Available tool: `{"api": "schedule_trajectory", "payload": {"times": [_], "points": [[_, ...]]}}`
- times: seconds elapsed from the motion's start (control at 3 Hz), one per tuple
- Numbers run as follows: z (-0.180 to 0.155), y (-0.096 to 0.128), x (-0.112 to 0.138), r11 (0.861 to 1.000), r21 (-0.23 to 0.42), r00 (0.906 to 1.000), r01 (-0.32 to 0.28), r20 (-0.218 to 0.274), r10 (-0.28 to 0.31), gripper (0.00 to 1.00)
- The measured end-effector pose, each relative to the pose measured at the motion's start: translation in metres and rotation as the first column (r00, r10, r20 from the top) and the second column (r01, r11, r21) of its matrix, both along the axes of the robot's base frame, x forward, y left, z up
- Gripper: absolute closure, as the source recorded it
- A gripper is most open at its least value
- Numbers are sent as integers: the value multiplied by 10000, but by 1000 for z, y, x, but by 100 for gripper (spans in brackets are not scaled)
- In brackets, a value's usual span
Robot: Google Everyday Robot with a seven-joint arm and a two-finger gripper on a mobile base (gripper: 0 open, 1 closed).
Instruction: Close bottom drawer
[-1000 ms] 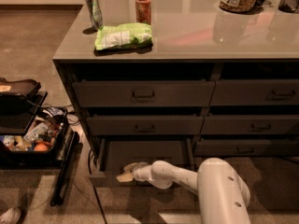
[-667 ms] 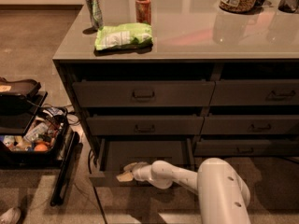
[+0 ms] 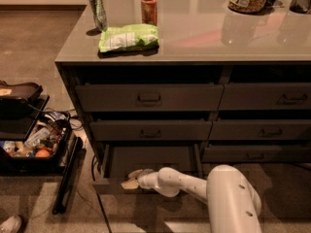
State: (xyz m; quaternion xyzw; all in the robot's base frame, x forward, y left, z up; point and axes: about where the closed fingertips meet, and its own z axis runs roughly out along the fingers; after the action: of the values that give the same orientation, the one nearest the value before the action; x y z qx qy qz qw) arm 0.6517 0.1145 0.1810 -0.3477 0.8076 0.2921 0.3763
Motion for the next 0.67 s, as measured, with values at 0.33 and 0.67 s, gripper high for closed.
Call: {"api": "schedule_trajectory", "payload": {"times": [0.33,0.67], "points": [[6,-7,-8,9999,-123,10000,-3,82,4,35],[5,-6,-10,9999,-121,10000,-22,61,22,12]]}}
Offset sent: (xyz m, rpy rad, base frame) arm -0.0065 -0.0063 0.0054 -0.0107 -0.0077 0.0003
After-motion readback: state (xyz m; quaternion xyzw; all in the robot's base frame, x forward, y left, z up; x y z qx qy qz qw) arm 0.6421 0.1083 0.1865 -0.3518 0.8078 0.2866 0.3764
